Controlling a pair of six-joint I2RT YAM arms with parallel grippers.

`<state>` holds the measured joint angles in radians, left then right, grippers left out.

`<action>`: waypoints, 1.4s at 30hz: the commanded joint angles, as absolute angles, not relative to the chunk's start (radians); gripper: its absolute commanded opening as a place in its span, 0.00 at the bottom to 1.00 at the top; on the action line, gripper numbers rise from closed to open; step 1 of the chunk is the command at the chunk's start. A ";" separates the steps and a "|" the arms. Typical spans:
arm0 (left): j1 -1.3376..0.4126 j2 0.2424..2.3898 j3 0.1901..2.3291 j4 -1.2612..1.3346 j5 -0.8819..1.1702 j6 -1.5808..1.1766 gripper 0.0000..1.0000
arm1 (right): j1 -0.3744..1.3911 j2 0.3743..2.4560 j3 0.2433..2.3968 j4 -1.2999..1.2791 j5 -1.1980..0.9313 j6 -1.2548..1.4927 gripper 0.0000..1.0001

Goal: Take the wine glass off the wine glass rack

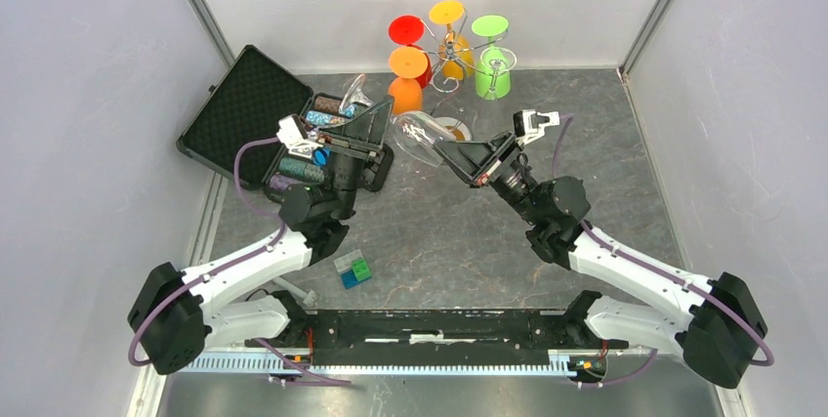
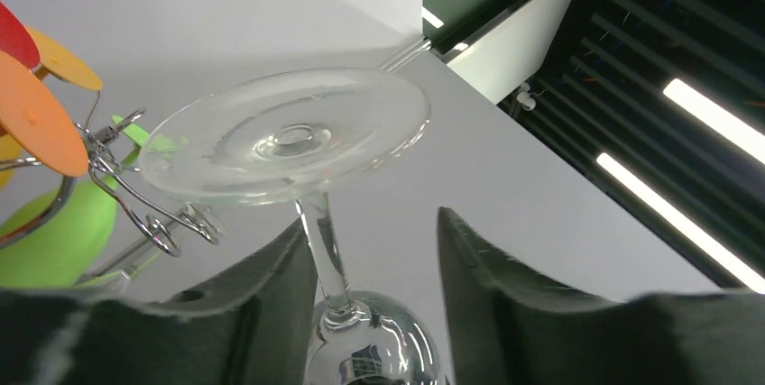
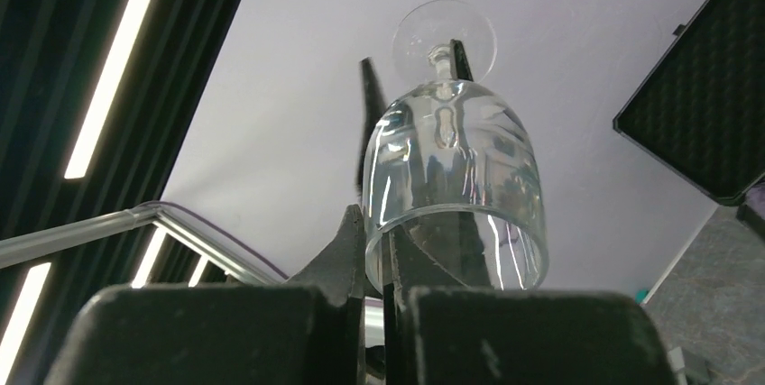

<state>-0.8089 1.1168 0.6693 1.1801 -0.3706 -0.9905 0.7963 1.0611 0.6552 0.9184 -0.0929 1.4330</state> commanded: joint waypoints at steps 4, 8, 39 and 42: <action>-0.814 1.009 0.662 1.159 -0.293 -0.852 0.83 | 0.793 1.027 0.637 0.977 -0.031 1.330 0.00; -0.813 0.936 0.655 1.022 -0.264 -0.810 0.98 | 0.792 1.009 0.609 0.995 -0.020 1.325 0.00; -0.813 0.485 0.863 -0.288 0.075 -0.211 1.00 | 0.788 0.887 1.134 -0.743 0.350 0.458 0.00; -0.813 0.480 0.851 -0.281 0.138 -0.192 1.00 | 0.779 0.947 1.197 -0.820 0.453 0.410 0.00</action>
<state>-0.8093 0.4797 0.8299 -0.2428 0.0841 -0.2703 0.7902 0.8913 1.0916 -0.6357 0.2527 0.5461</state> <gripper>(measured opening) 0.994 0.039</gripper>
